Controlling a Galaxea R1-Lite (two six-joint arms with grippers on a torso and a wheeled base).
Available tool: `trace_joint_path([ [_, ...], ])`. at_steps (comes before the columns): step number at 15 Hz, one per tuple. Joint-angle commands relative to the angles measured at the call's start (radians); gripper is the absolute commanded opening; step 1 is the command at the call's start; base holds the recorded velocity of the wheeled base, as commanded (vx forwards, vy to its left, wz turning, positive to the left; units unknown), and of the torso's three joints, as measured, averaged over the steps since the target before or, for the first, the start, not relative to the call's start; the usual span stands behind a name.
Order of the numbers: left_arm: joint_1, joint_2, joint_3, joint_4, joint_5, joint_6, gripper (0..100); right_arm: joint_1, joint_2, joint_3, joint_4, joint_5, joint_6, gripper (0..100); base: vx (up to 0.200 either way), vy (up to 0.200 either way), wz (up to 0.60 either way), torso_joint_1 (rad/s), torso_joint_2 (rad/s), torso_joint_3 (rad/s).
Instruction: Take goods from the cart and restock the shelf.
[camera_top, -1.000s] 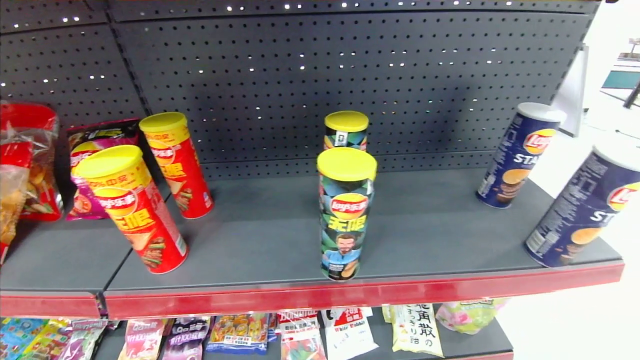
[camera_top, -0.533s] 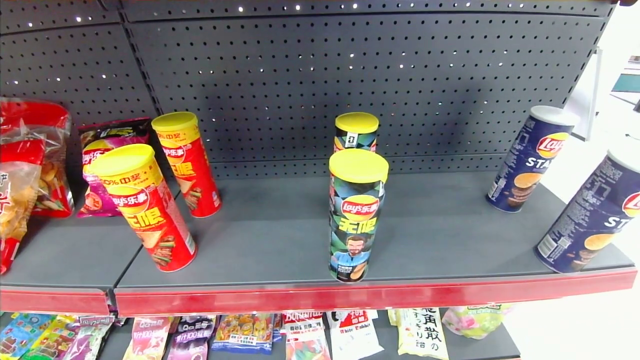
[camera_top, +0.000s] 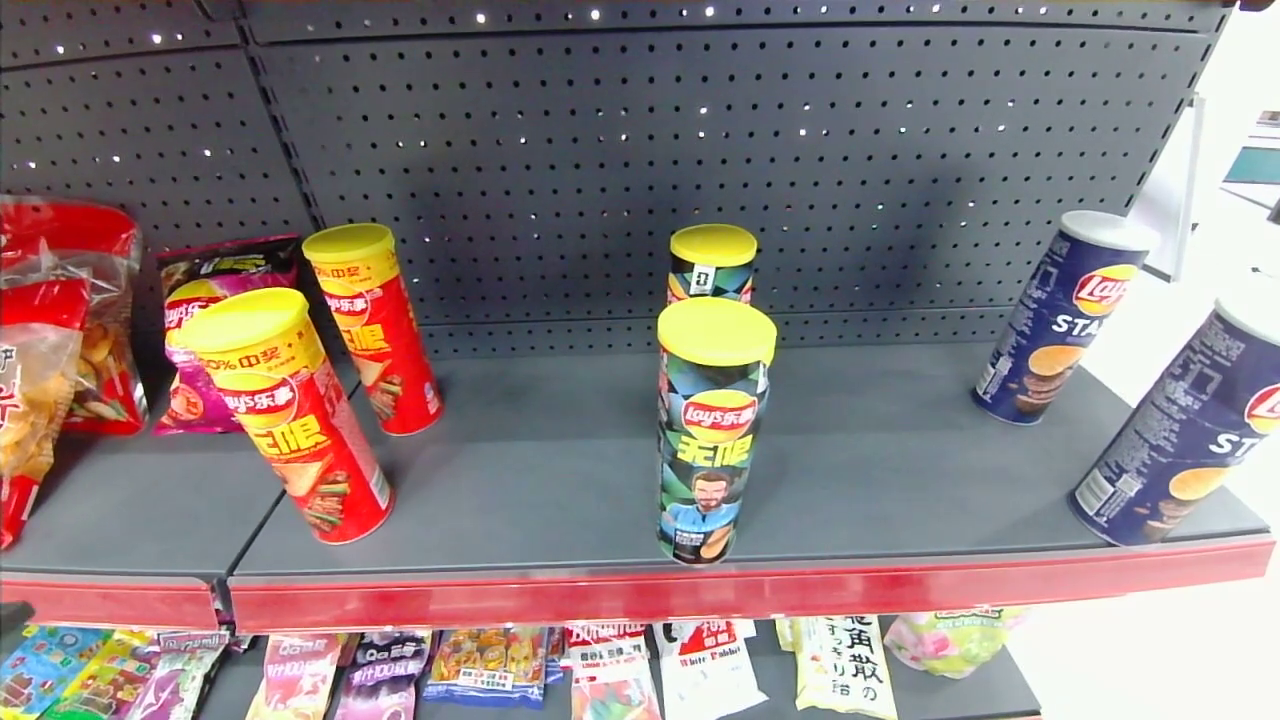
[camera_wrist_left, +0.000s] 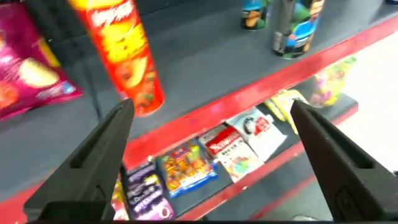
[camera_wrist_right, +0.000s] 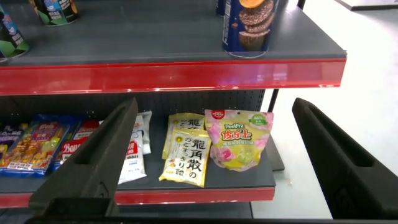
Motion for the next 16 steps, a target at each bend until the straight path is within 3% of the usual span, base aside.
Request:
trace_joint_path([
  [1,-0.01,0.27,-0.119,-0.042,-0.022,0.063,100,0.0,0.0,0.0,0.0,0.001,0.0,100,0.0,0.0,0.0,0.0,0.0,0.0],
  [2,-0.056,0.361,-0.146,-0.106,-0.018,0.103,100,0.0,0.0,0.0,0.0,0.001,0.001,100,0.0,0.0,0.0,0.0,0.0,0.0],
  [3,-0.107,0.427,-0.171,-0.162,-0.009,0.122,100,0.0,0.0,0.0,0.0,0.001,0.0,100,0.0,0.0,0.0,0.0,0.0,0.0],
  [4,-0.13,0.464,-0.189,-0.189,0.001,0.126,100,0.0,0.0,0.0,0.0,0.001,0.0,100,0.0,0.0,0.0,0.0,0.0,0.0],
  [5,-0.194,0.557,-0.255,-0.244,0.039,0.126,100,0.0,0.0,0.0,0.0,0.001,0.0,100,0.0,0.0,0.0,0.0,0.0,0.0],
  [7,-0.273,0.683,-0.361,-0.301,0.093,0.123,100,0.0,0.0,0.0,0.0,0.001,0.0,100,0.0,0.0,0.0,0.0,0.0,0.0],
  [12,-0.352,0.786,-0.465,-0.333,0.1,0.123,100,0.0,0.0,0.0,0.0,0.001,0.0,100,0.0,0.0,0.0,0.0,0.0,0.0],
  [16,-0.406,0.83,-0.522,-0.332,0.174,0.115,100,0.0,0.0,0.0,0.0,0.001,0.001,100,0.0,0.0,0.0,0.0,0.0,0.0],
])
